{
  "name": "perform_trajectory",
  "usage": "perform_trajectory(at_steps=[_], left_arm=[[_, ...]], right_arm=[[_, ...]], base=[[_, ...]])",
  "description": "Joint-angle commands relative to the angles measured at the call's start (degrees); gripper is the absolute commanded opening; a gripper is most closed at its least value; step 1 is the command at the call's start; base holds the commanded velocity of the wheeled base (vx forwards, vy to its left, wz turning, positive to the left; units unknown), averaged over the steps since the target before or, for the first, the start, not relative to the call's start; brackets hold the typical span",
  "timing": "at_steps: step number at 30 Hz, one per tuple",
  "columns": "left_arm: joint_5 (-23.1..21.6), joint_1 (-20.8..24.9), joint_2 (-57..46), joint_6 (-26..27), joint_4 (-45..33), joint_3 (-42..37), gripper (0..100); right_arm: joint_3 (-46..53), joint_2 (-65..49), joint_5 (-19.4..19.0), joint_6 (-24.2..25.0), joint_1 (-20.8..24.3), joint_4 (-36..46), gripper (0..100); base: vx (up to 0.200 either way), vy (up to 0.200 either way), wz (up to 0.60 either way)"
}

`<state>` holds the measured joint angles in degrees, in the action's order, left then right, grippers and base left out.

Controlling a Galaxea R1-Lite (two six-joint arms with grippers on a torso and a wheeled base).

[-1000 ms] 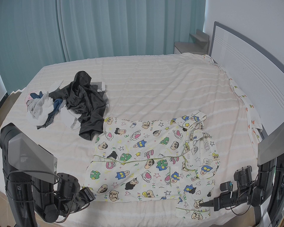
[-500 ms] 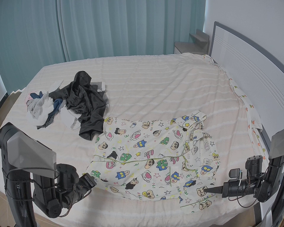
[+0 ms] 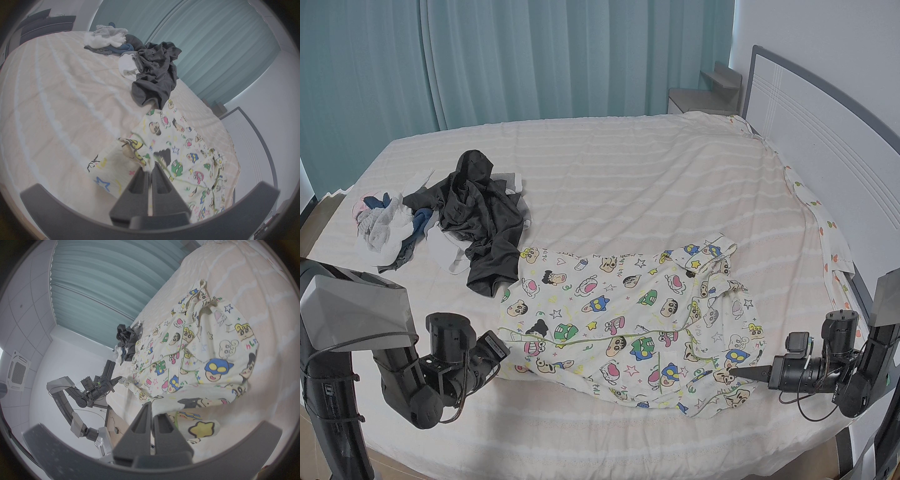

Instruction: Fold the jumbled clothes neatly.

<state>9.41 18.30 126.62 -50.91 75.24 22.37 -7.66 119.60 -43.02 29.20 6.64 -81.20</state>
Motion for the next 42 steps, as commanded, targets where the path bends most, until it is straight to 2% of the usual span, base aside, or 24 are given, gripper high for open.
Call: perform_trajectory(at_steps=[1, 16, 21, 29, 40, 42], left_arm=[[0.1, -1.5, -1.6, -0.1, -4.7, 7.5, 0], [-0.1, -1.3, 2.9, -0.2, -23.0, 27.4, 0], [-0.2, -1.5, 5.8, -0.3, -27.4, 32.4, 0], [-0.2, -2.6, 8.3, -0.4, -27.9, 37.0, 0], [-0.4, -2.8, 8.6, -0.8, -27.9, 37.6, 0], [-0.4, -2.8, 9.2, -0.8, -27.8, 37.8, 0]], right_arm=[[-4.9, 0.5, 0.2, 2.4, -0.5, 0.3, 0], [-16.3, 4.5, 0.5, 3.8, -4.9, 5.1, 0], [-20.3, 7.7, 2.9, 3.8, -5.2, 5.2, 0], [-25.7, 9.9, 5.1, 3.8, -6.4, 6.8, 0], [-27.9, 10.7, 6.5, 3.8, -7.2, 8.0, 0], [-28.2, 11.4, 8.0, 3.8, -7.2, 8.0, 0]], base=[[0.000, 0.000, 0.00], [0.000, 0.000, 0.00], [0.000, 0.000, 0.00], [0.000, 0.000, 0.00], [0.000, 0.000, 0.00], [0.000, 0.000, 0.00]])
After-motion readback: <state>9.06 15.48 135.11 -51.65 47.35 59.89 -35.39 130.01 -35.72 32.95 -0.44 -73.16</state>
